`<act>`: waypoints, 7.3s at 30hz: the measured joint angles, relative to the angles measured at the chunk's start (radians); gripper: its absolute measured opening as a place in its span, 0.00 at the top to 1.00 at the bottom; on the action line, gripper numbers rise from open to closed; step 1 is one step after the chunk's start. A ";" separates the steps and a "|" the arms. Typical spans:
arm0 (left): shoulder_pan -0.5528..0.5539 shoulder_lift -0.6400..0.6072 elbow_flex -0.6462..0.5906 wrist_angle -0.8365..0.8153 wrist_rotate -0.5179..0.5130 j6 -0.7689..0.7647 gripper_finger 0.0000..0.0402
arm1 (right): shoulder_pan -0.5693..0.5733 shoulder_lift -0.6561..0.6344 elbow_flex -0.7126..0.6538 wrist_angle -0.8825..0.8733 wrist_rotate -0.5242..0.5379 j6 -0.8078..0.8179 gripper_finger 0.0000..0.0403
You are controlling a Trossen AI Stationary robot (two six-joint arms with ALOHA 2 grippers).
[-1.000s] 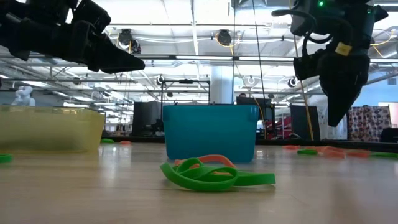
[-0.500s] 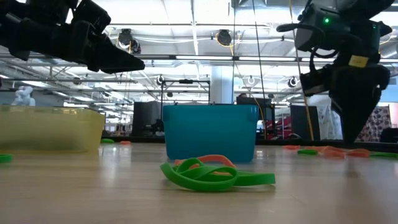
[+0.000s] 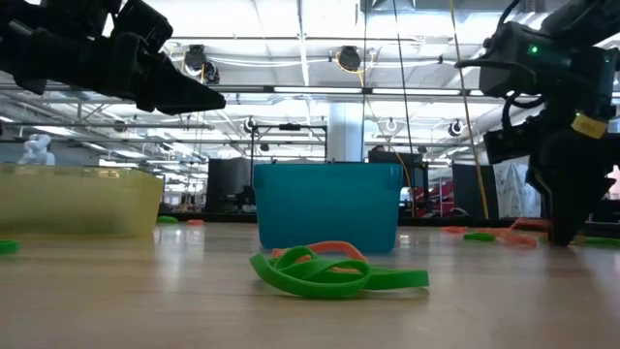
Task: Sort rubber bands into baskets
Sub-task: Put the orange rubber band into the blue bin
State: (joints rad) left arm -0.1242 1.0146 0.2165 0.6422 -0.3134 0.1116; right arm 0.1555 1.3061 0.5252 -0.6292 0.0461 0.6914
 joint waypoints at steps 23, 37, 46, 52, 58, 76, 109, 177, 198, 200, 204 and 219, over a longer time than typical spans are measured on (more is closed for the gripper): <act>0.000 0.000 0.000 0.003 0.000 -0.001 0.61 | -0.003 0.004 0.468 -0.295 0.104 -0.129 1.00; 0.000 0.000 0.000 0.002 0.000 -0.001 0.61 | -0.003 0.132 0.513 0.303 0.081 -0.508 1.00; 0.000 0.000 0.000 0.003 0.000 -0.020 0.61 | -0.003 0.333 0.513 0.504 0.083 -0.620 0.92; 0.000 0.000 0.000 0.003 0.000 -0.028 0.61 | -0.007 0.372 0.562 0.396 0.083 -0.627 0.83; 0.000 0.000 0.000 0.003 0.000 -0.029 0.61 | -0.027 0.356 0.617 0.240 0.081 -0.698 0.74; 0.000 0.000 0.000 0.000 0.000 -0.031 0.61 | -0.523 0.137 0.458 -0.086 0.085 -0.462 0.72; 0.000 0.000 0.000 -0.001 0.000 -0.053 0.61 | -0.842 0.142 0.173 -0.104 0.107 -0.396 0.72; 0.072 0.000 0.496 -1.285 0.127 -0.474 0.61 | -0.085 0.297 0.490 0.471 -0.014 -0.517 0.97; 0.069 0.000 0.495 -1.334 0.242 -0.514 0.61 | 0.030 0.341 0.678 0.299 0.060 -0.669 0.67; 0.058 0.000 0.495 -1.324 0.276 -0.533 0.61 | 0.055 0.342 0.678 0.354 0.055 -0.717 0.68; 0.007 0.000 0.495 -1.286 0.296 -0.552 0.61 | 0.104 0.369 0.678 0.455 0.053 -0.812 0.68; -0.345 0.008 0.494 -1.053 0.323 -0.604 0.61 | 0.218 0.569 0.677 0.592 0.053 -0.943 0.68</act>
State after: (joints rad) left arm -0.4690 1.0227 0.7109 -0.4107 0.0098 -0.4927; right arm 0.3738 1.8747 1.2026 -0.0369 0.0988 -0.2513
